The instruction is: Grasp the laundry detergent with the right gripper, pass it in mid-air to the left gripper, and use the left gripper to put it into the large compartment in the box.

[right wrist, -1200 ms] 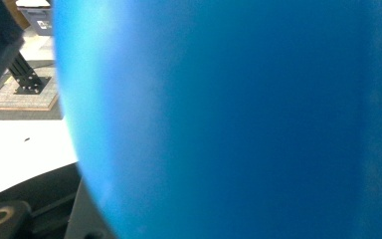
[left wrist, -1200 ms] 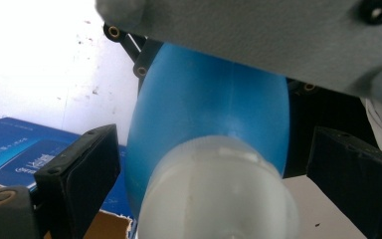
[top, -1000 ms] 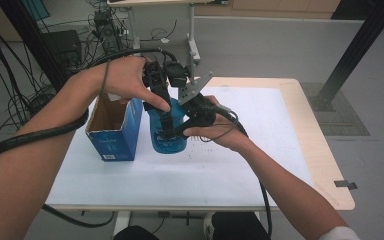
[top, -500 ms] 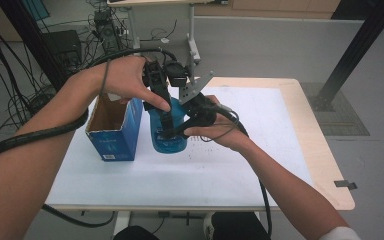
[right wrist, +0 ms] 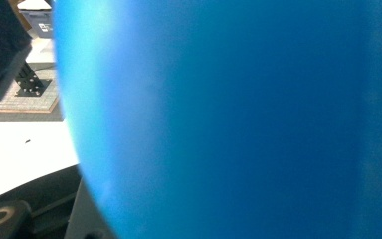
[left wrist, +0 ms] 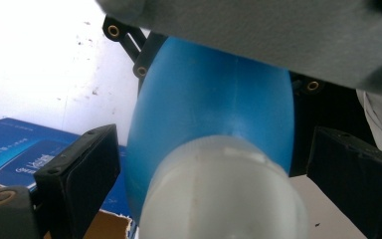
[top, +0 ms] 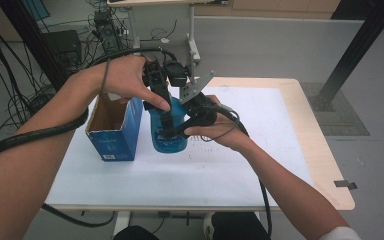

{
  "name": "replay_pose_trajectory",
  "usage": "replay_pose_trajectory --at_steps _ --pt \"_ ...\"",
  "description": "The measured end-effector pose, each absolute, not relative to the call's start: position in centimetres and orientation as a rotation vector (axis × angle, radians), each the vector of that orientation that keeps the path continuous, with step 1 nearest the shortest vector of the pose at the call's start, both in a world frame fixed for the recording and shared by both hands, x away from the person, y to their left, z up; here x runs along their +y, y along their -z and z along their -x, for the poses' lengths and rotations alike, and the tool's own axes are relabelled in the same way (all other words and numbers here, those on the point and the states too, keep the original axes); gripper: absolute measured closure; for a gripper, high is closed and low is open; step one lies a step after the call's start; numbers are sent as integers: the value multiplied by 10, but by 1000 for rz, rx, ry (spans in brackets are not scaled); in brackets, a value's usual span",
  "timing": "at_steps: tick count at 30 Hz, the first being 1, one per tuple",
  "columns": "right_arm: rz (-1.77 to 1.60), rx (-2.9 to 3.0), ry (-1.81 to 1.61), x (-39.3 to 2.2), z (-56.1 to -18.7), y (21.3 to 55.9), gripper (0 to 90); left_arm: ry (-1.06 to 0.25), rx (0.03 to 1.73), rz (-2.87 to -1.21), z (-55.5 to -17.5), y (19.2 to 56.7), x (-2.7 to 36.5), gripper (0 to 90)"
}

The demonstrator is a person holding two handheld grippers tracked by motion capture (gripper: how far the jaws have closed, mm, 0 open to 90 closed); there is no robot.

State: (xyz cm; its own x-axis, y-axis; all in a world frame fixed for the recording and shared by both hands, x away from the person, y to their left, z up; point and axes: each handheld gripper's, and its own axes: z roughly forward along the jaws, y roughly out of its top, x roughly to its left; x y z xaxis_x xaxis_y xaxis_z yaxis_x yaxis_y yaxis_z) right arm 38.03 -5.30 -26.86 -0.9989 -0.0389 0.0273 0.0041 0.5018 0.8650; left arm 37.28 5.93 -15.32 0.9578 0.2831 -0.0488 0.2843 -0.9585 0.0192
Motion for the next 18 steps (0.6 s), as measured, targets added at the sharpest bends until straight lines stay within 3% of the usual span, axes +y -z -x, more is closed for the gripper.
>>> replay_pose_trajectory --at_steps 18 --pt "-38 -2683 1556 -53 -381 268 439 70 444 -3074 -372 151 60 73"
